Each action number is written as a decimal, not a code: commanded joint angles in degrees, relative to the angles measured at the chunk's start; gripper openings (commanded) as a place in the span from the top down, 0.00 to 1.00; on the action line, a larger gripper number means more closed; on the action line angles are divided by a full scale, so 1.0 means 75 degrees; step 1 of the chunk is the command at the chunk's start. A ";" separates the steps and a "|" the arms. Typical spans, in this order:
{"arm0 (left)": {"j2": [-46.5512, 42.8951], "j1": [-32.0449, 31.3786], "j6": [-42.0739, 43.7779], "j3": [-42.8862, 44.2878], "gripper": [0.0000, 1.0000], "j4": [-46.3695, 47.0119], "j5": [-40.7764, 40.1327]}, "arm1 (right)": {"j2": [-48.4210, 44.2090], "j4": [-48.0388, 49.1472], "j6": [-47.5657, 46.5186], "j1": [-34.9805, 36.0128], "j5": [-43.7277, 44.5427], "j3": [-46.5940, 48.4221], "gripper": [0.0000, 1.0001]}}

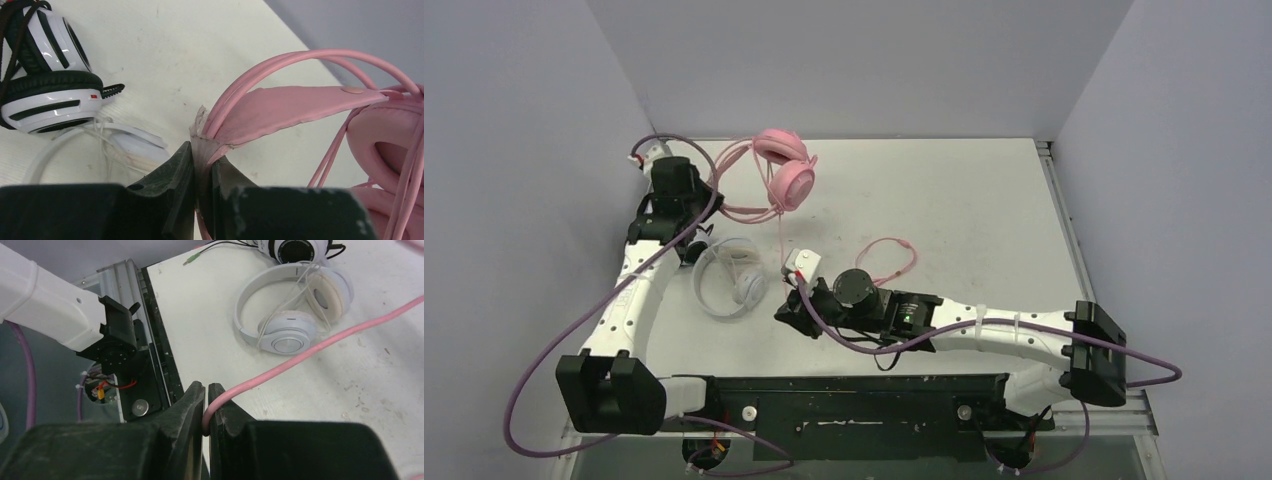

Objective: Wrap the headphones
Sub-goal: Place the headphones at the center of the board.

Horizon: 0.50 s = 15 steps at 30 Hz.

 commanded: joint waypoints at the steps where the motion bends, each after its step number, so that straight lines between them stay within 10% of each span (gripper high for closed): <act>1: -0.0390 -0.0889 0.1231 -0.0414 1.00 0.2116 -0.1753 | 0.0261 -0.1730 -0.0284 -0.0100 0.0220 0.1398 0.95; 7: -0.0690 -0.3184 0.4652 -0.1196 1.00 0.3008 -0.4701 | 0.0625 -0.3031 -0.0268 -0.1209 -0.0242 0.2466 0.97; 15: -0.0789 -0.4206 0.7039 -0.1528 1.00 0.2477 -0.4877 | 0.0691 -0.4187 -0.0878 -0.2544 -0.0734 0.3227 0.97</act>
